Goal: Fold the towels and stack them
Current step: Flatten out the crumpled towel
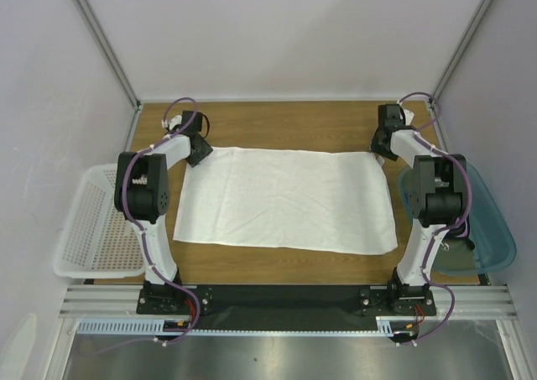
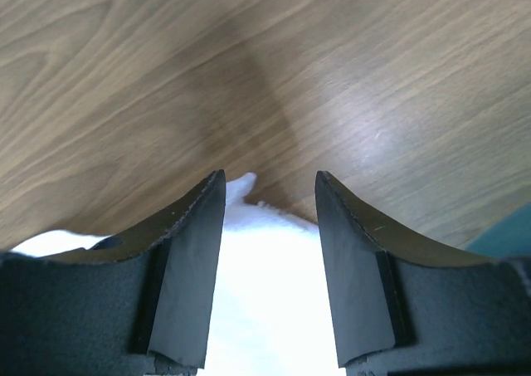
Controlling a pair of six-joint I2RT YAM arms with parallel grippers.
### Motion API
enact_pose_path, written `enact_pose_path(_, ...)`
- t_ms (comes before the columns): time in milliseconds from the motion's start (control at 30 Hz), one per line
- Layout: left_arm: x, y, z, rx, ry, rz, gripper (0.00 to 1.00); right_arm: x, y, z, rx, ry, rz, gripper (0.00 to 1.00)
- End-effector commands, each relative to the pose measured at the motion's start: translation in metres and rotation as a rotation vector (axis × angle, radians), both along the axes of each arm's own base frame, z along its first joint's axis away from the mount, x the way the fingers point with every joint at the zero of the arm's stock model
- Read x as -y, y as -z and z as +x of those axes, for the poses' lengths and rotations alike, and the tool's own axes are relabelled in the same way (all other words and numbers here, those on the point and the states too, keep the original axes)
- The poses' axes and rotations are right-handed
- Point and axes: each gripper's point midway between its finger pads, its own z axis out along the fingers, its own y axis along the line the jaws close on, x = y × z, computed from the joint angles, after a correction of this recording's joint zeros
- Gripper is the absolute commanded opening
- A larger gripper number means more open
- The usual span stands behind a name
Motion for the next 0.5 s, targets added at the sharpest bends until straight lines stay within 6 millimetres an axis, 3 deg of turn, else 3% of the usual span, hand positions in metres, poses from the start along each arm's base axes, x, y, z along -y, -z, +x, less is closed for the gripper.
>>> enact_pose_path(0,-0.012,-0.006,0.005,0.01,-0.043,0.025,0.5,0.003,-0.013,-0.001,0.027,0.001,0.006,0.52)
enact_pose_path(100,-0.012,-0.007,0.005,0.009,-0.042,0.028,0.49,0.001,-0.02,-0.005,0.04,-0.014,0.016,0.52)
enact_pose_path(367,-0.012,-0.006,0.005,0.006,-0.039,0.03,0.49,0.001,-0.006,-0.022,-0.002,-0.018,0.046,0.47)
enact_pose_path(467,-0.012,-0.004,0.004,0.003,-0.039,0.029,0.49,0.004,-0.003,-0.024,0.0,-0.012,0.045,0.34)
